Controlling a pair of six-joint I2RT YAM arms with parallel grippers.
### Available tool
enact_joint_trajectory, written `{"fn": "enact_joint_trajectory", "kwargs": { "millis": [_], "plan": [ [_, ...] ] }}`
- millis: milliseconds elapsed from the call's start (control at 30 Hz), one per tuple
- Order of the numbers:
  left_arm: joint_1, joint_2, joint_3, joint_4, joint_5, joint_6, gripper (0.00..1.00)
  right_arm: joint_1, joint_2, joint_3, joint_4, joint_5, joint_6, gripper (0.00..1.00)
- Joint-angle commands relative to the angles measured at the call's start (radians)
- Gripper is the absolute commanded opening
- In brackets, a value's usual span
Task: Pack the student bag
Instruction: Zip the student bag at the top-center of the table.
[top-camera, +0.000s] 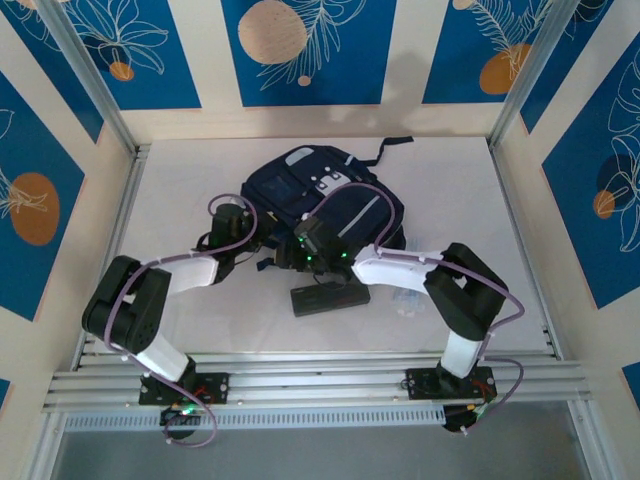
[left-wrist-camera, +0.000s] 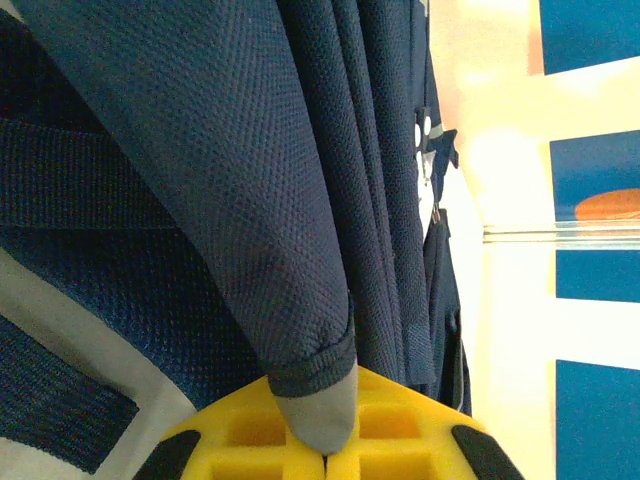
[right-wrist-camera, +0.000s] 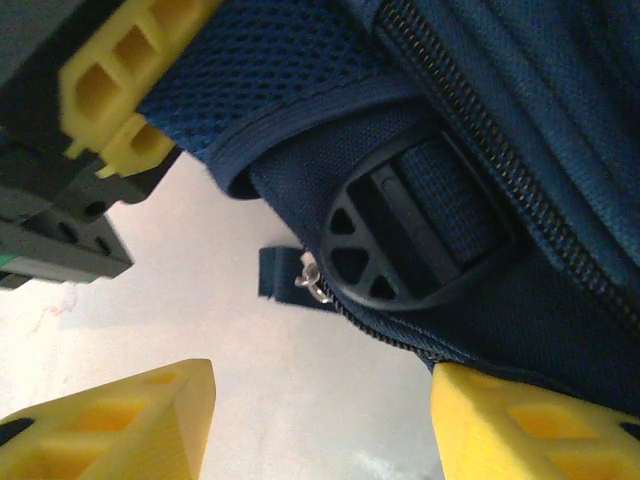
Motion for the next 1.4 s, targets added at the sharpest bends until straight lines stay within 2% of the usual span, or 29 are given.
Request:
{"fn": "enact_joint_trajectory", "kwargs": {
  "millis": [0,100,333,433,533,567,600,700,767,900,1033,1200,1367],
  "plan": [
    [-0.029,-0.076,0.003,0.064,0.050,-0.020,0.00,0.008,0.079,0.046,0.058,0.162,0.028,0.58],
    [-0.039,-0.087,0.002,0.050,0.046,-0.022,0.00,0.020,0.103,0.066,0.068,0.188,0.061,0.55],
    [-0.057,-0.131,-0.023,0.058,0.046,-0.058,0.00,0.044,0.204,0.202,-0.131,0.496,0.082,0.52],
    [-0.066,-0.151,-0.030,0.051,0.058,-0.073,0.00,0.042,0.236,0.243,-0.143,0.563,0.091,0.45],
    [-0.071,-0.172,-0.047,0.043,0.051,-0.084,0.00,0.037,0.260,0.284,-0.163,0.579,0.089,0.35],
    [-0.071,-0.178,-0.055,0.042,0.044,-0.088,0.00,0.036,0.262,0.295,-0.166,0.580,0.078,0.27],
    [-0.071,-0.184,-0.062,0.041,0.034,-0.089,0.00,0.033,0.262,0.299,-0.163,0.568,0.063,0.18],
    [-0.071,-0.189,-0.076,0.040,0.005,-0.093,0.00,0.021,0.248,0.288,-0.166,0.538,0.065,0.06],
    [-0.069,-0.181,-0.075,0.040,-0.008,-0.092,0.00,0.013,0.226,0.266,-0.165,0.525,0.071,0.01],
    [-0.068,-0.154,-0.073,0.060,-0.027,-0.104,0.00,-0.007,0.152,0.180,-0.089,0.465,0.031,0.00],
    [-0.057,-0.126,-0.058,0.062,-0.062,-0.081,0.00,-0.039,0.062,0.081,-0.024,0.328,-0.036,0.00],
    [-0.013,-0.081,-0.017,0.057,-0.078,-0.035,0.00,-0.107,-0.015,-0.007,-0.043,0.099,-0.072,0.00],
    [-0.001,-0.047,0.018,0.063,-0.069,-0.025,0.00,-0.156,-0.052,-0.048,-0.110,-0.028,-0.090,0.00]
  ]
}}
